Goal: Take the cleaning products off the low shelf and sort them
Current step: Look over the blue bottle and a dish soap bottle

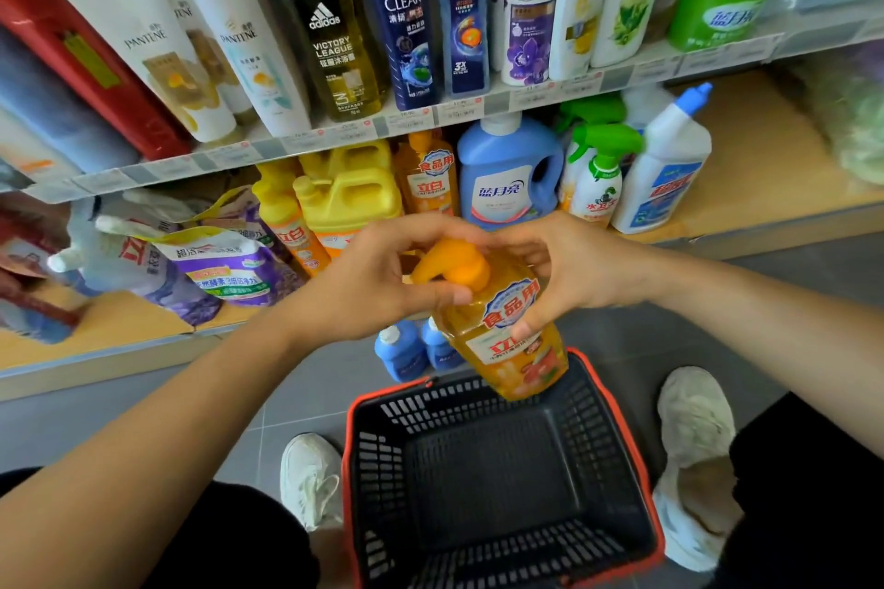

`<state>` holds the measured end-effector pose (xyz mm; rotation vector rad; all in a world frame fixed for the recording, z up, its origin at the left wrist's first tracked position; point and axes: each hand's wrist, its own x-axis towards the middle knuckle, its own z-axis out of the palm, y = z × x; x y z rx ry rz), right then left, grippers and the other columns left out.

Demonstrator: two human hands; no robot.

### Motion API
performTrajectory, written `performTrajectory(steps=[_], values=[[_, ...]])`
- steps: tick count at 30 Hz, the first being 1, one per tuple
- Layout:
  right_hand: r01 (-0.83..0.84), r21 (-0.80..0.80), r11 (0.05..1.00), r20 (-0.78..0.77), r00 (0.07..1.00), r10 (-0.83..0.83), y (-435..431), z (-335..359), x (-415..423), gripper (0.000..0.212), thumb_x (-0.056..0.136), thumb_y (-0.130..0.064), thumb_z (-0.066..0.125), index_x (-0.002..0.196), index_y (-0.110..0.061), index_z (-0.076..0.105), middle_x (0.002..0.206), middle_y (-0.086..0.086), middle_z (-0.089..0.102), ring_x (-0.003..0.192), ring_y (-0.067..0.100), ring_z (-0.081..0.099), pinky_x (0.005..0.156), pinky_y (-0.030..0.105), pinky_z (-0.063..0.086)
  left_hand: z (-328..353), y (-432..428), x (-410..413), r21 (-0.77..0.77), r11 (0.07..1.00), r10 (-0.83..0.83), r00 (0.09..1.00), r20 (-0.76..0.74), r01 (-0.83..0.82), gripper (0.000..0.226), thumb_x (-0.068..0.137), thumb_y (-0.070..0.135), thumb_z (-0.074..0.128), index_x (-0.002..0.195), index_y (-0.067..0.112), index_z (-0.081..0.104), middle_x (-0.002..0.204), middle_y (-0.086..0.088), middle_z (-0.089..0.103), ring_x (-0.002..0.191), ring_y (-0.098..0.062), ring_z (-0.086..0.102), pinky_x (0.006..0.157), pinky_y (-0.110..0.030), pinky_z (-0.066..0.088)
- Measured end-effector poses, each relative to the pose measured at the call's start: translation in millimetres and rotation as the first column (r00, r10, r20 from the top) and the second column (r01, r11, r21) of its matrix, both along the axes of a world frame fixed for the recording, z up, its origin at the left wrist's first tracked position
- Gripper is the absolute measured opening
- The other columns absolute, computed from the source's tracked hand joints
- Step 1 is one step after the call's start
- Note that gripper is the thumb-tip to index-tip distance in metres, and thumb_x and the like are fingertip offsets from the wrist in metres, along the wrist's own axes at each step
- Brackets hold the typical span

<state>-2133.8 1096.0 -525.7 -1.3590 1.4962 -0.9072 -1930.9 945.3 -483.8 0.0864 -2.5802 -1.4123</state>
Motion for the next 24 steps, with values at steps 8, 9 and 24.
performTrajectory(steps=[8,9,24], values=[[0.086,0.034,0.996,0.344,0.934,-0.093,2.5,9.8,8.4,0.076,0.064,0.006,0.082,0.135,-0.009,0.058,0.128,0.015,0.068,0.121,0.031,0.064,0.104,0.055,0.049,-2.5,11.5,-1.8,0.439,0.875,0.283,0.951,-0.121,-0.204,0.042,0.094,0.019,0.058,0.135,0.010,0.058,0.113,0.003,0.076,0.107,-0.015,0.072,0.083,-0.024,0.057],[0.092,0.036,0.995,0.370,0.924,-0.099,2.3,10.5,9.8,0.075,0.065,0.007,0.080,0.136,-0.007,0.058,0.129,0.019,0.067,0.122,0.035,0.062,0.105,0.057,0.048,-2.3,11.6,-2.4,0.442,0.870,0.301,0.945,-0.127,-0.217,0.041,0.095,0.021,0.056,0.135,0.010,0.058,0.114,0.002,0.076,0.107,-0.015,0.072,0.082,-0.023,0.057],[0.150,0.068,0.986,0.407,0.898,-0.165,-1.5,9.1,16.0,0.062,0.069,-0.001,0.079,0.129,-0.006,0.064,0.121,0.019,0.071,0.116,0.032,0.067,0.096,0.042,0.056,7.3,-8.9,6.6,-0.396,0.850,0.205,0.910,-0.361,-0.348,0.030,0.099,0.015,0.064,0.128,0.009,0.069,0.113,-0.001,0.074,0.103,-0.013,0.070,0.085,-0.031,0.057]])
